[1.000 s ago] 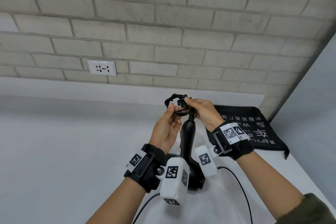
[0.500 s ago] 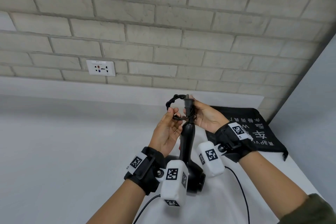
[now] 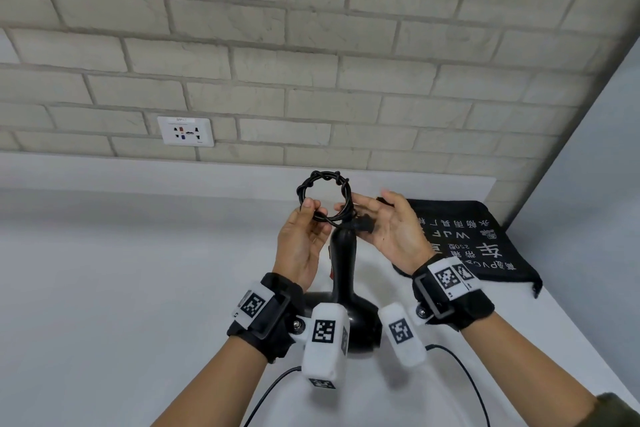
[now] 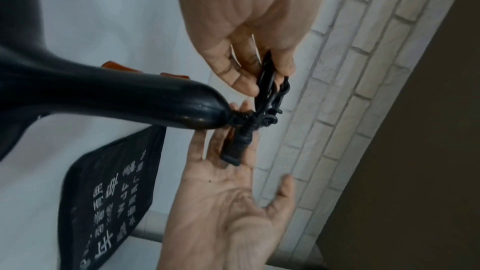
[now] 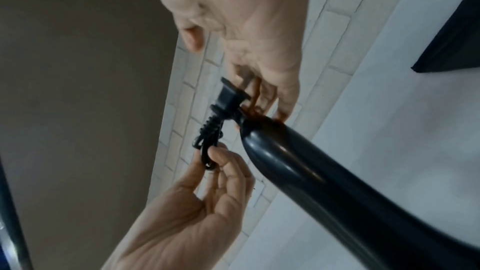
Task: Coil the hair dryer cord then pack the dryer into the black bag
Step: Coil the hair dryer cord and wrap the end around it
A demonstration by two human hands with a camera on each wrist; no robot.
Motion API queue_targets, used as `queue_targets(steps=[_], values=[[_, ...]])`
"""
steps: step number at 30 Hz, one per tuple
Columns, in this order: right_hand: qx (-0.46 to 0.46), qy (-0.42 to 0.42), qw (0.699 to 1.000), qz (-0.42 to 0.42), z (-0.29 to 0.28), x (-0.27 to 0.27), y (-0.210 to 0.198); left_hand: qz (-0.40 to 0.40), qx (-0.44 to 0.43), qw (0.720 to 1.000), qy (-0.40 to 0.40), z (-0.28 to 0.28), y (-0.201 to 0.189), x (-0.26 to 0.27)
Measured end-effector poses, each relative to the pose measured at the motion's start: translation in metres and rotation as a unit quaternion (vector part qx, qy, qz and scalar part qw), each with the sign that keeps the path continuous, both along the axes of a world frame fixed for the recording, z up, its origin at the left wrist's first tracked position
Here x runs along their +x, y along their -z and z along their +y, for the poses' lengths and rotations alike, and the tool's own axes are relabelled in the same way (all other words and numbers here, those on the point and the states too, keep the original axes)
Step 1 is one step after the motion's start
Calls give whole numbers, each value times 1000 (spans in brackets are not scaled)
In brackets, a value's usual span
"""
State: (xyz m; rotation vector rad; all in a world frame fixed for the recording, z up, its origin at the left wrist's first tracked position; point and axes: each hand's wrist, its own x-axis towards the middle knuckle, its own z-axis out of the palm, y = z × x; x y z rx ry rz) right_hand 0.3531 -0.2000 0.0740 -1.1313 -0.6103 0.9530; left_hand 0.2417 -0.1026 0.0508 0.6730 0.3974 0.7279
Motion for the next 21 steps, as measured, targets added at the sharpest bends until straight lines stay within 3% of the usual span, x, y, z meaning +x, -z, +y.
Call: queue_targets(steps=[5, 9, 12, 15, 17, 21], values=[[-74, 26, 971, -226, -1, -8, 7, 8, 44, 999, 22, 4, -4, -6], [-83, -16, 952, -295, -10, -9, 5, 37, 86, 994, 63, 13, -13, -14], [-95, -60, 947, -302, -10, -16, 3, 90, 151, 980, 89, 19, -24, -19], [-83, -62, 955, -278, -3, -24, 6, 137, 227, 959, 96, 22, -35, -23], [-81, -38, 948, -306, 4, -28, 9, 162, 294, 938, 84, 22, -40, -25], [-84, 37, 934, -346, 12, -39, 13, 204, 440, 872, 56, 30, -54, -31]])
